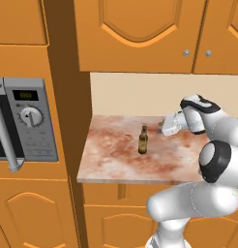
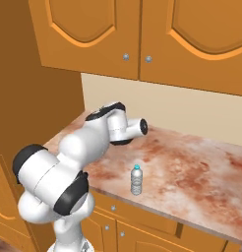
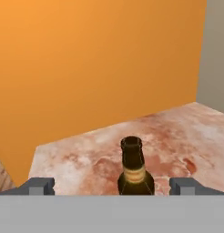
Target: Place the drinks on the dining counter in a tight cluster.
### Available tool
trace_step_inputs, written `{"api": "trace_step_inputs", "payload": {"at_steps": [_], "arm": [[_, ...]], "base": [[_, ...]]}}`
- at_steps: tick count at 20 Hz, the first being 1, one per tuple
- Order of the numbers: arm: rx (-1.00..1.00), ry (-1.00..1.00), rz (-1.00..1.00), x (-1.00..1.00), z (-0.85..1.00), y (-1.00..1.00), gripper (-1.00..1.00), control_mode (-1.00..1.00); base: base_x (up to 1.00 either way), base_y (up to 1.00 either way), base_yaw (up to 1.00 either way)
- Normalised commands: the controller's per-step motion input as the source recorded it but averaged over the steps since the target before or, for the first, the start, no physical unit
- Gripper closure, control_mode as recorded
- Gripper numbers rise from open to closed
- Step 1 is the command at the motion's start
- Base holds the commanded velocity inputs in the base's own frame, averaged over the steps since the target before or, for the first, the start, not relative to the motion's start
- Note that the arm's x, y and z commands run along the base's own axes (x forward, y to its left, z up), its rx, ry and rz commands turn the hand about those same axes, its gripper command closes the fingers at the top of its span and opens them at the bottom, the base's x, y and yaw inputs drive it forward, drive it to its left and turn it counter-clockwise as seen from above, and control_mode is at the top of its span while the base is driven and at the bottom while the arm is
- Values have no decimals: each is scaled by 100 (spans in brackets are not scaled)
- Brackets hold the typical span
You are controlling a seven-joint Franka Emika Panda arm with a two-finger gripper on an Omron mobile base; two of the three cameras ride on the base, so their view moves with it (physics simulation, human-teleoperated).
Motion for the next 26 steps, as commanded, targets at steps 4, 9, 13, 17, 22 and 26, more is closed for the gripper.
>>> {"api": "trace_step_inputs", "payload": {"at_steps": [4,9,13,17,22,26], "arm": [[5,16,-21,21,-35,0,-100,-100],[11,9,-9,5,-33,0,-100,-100],[3,3,0,0,-49,0,-100,-100],[0,-3,6,1,-27,2,-100,-100],[0,-10,12,4,0,2,-100,-100],[0,-12,8,6,0,1,-100,-100]], "base": [[0,0,0],[0,0,0],[0,0,0],[0,0,0],[0,0,0],[0,0,0]]}}
